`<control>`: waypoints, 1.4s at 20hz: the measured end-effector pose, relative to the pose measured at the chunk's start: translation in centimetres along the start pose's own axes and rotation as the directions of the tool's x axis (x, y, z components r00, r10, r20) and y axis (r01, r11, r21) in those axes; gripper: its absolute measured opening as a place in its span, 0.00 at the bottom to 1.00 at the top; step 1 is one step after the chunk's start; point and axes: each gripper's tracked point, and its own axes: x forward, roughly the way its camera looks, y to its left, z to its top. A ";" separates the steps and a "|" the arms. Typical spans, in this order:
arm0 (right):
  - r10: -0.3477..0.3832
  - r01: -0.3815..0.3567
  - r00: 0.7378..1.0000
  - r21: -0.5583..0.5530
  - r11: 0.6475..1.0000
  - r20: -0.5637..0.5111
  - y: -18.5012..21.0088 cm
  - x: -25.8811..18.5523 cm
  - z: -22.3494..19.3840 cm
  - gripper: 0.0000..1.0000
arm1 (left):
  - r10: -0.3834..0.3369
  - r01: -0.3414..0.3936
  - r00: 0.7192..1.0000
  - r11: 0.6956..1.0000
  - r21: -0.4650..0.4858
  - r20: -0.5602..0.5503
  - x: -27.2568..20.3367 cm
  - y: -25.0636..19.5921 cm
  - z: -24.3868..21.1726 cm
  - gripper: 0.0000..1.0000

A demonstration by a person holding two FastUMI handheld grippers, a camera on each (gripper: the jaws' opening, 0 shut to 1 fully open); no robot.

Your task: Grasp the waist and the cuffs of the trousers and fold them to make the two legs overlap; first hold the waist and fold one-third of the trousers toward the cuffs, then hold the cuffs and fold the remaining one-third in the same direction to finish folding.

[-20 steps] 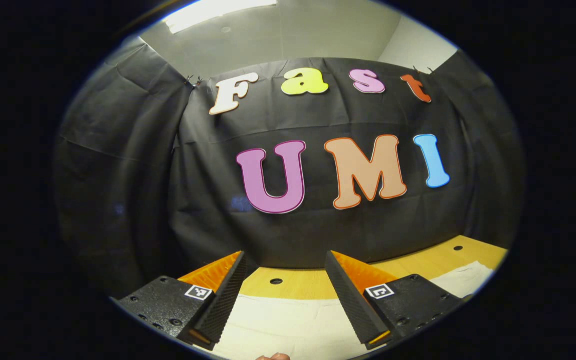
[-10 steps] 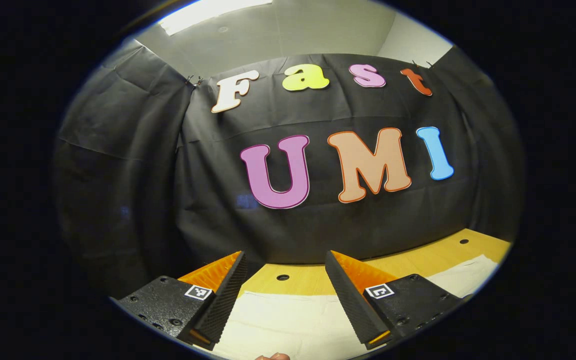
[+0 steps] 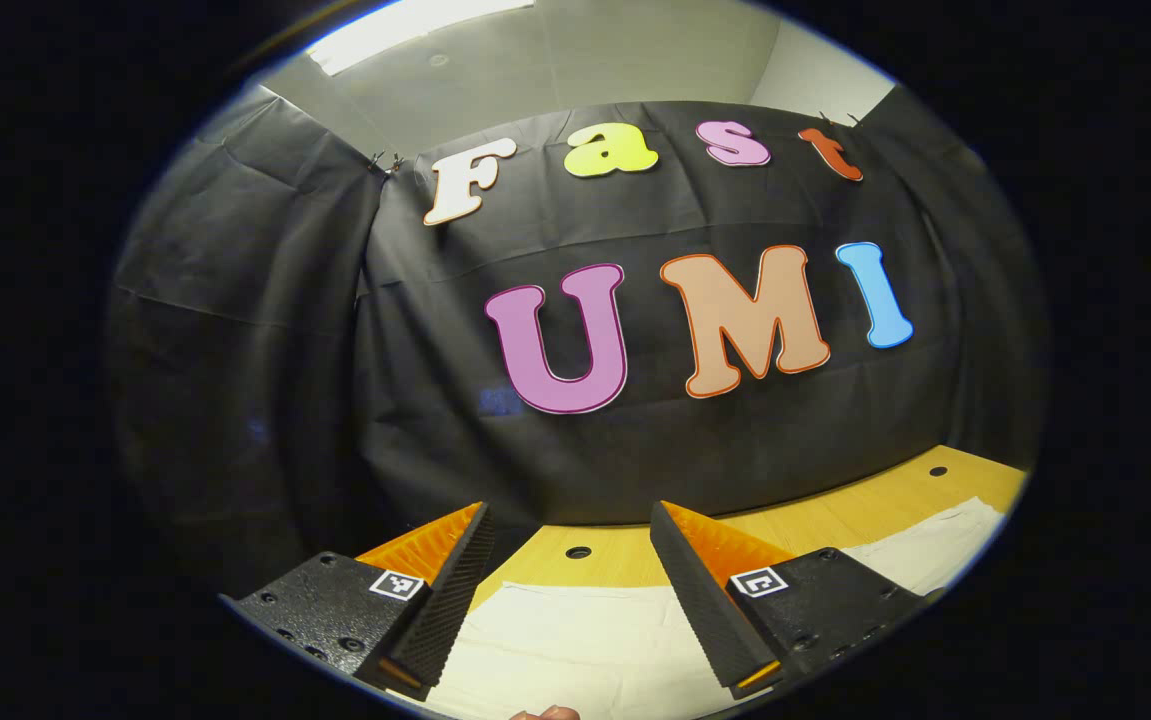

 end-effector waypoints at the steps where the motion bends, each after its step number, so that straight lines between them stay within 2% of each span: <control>1: -0.001 0.001 1.000 0.008 1.000 0.000 -0.3 0.2 0.1 0.91 | 0.000 0.000 1.000 1.000 -0.001 -0.003 0.0 0.0 0.0 0.95; 4: -0.019 0.019 1.000 0.004 1.000 -0.012 -1.0 1.5 0.6 0.88 | -0.003 0.003 1.000 1.000 0.010 0.001 0.1 0.1 0.0 0.94; 5: -0.026 0.026 1.000 0.000 1.000 -0.014 -1.2 1.9 0.7 0.82 | -0.005 0.005 1.000 1.000 0.016 0.004 0.2 0.2 0.1 0.96; 6: -0.022 0.022 1.000 -0.005 1.000 -0.019 -1.2 2.4 0.8 0.78 | -0.006 0.006 1.000 1.000 0.022 0.007 0.2 0.3 0.1 0.94; 8: 0.010 -0.010 0.999 0.003 1.000 -0.036 -0.5 2.7 0.9 0.58 | -0.007 0.007 1.000 0.999 0.033 0.004 0.1 0.4 -0.1 0.94; 10: 0.029 -0.029 0.999 0.003 1.000 -0.041 0.4 2.9 1.0 0.27 | -0.006 0.006 1.000 0.999 0.044 -0.001 0.1 0.8 -0.4 0.94; 11: 0.019 -0.019 0.999 -0.002 1.000 -0.038 0.3 3.0 0.9 0.19 | -0.006 0.006 1.000 0.999 0.051 -0.004 0.1 0.9 -0.6 0.94; 12: 0.013 -0.013 0.999 0.014 1.000 -0.039 0.1 2.8 0.9 0.07 | -0.007 0.008 1.000 0.998 0.060 -0.006 0.2 0.9 -0.6 0.94; 15: 0.029 -0.024 0.998 0.088 0.996 -0.053 0.0 3.0 0.7 0.15 | -0.013 0.015 1.000 0.993 0.121 -0.019 -0.4 2.2 -2.3 0.94; 18: 0.007 -0.005 0.999 0.048 0.999 -0.042 0.0 3.0 1.0 0.10 | -0.014 0.025 0.998 0.979 0.201 -0.059 -1.3 3.9 -4.5 0.95; 21: 0.007 -0.004 0.999 0.068 0.998 -0.047 0.0 3.0 0.7 0.12 | -0.019 0.046 0.994 0.962 0.270 -0.103 -1.7 5.3 -6.7 0.95; 23: 0.010 -0.006 0.999 0.084 0.996 -0.048 -0.1 3.0 0.8 0.12 | -0.022 0.066 0.990 0.943 0.326 -0.137 -2.1 6.5 -8.4 0.94; 28: -0.005 0.009 0.998 0.072 0.997 -0.055 -0.2 3.0 0.8 0.13 | -0.069 0.169 0.971 0.873 0.458 -0.229 -4.3 8.3 -12.6 0.94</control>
